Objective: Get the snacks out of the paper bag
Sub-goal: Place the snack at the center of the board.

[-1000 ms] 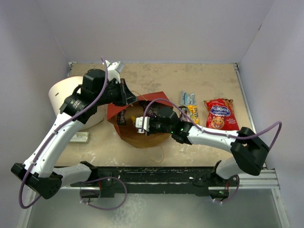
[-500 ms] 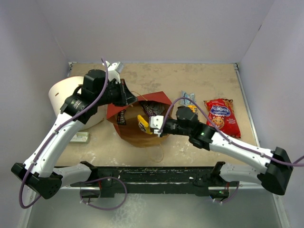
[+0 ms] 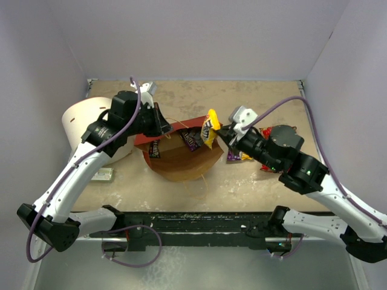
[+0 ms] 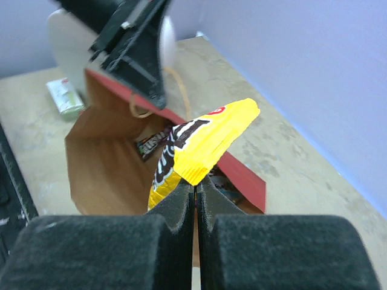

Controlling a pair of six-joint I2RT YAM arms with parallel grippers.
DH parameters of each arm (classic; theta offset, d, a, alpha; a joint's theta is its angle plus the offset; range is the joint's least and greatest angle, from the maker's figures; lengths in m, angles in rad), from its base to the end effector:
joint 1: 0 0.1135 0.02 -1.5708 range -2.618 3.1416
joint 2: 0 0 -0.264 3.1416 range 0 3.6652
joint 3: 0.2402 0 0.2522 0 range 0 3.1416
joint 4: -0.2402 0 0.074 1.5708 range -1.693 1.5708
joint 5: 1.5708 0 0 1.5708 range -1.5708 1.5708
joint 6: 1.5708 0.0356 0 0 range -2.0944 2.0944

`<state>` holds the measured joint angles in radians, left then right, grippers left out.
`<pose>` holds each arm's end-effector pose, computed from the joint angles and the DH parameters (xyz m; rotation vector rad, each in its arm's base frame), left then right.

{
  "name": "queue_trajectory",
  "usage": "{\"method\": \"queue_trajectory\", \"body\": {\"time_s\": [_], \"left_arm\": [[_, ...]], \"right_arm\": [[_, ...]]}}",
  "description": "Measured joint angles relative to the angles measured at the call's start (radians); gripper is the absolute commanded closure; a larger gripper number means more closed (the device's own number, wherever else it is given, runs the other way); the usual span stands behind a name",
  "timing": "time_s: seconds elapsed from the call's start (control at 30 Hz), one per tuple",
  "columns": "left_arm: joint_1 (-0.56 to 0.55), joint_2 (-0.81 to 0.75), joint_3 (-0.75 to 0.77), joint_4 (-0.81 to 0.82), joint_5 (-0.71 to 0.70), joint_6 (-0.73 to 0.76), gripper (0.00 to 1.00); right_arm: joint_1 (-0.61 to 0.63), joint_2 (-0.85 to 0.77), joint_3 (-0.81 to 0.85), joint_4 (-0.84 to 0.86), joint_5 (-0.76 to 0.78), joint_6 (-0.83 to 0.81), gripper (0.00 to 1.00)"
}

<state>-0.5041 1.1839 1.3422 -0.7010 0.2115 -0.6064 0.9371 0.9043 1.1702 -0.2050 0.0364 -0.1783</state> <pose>0.2118 -0.1254 0.3997 0.0194 2.2286 -0.8629 0.1116 0.1497 0.4499 -0.7885 1.3203 0.5792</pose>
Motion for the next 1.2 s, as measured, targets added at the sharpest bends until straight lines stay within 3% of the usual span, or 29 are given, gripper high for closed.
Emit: {"method": "queue_trajectory", "body": {"time_s": [0.27,0.43,0.67,0.9,1.2], "left_arm": [[0.0,0.013,0.0,-0.021,-0.002,0.024,1.0],[0.0,0.015,0.001,-0.027,0.005,0.05,1.0],[0.006,0.048,0.031,-0.049,0.044,0.086,1.0],[0.006,0.061,0.035,-0.053,0.074,0.114,1.0],[0.006,0.061,0.035,-0.051,0.115,0.116,1.0]], "right_arm": [[-0.014,0.116,0.179,-0.138,0.454,0.135,1.0],[-0.104,0.27,0.22,-0.23,0.595,0.214,1.0],[-0.267,0.407,0.221,-0.436,0.571,0.351,1.0],[-0.373,0.509,0.211,-0.528,0.457,0.437,1.0],[-0.488,0.842,0.283,-0.636,0.301,0.451,1.0]]}}
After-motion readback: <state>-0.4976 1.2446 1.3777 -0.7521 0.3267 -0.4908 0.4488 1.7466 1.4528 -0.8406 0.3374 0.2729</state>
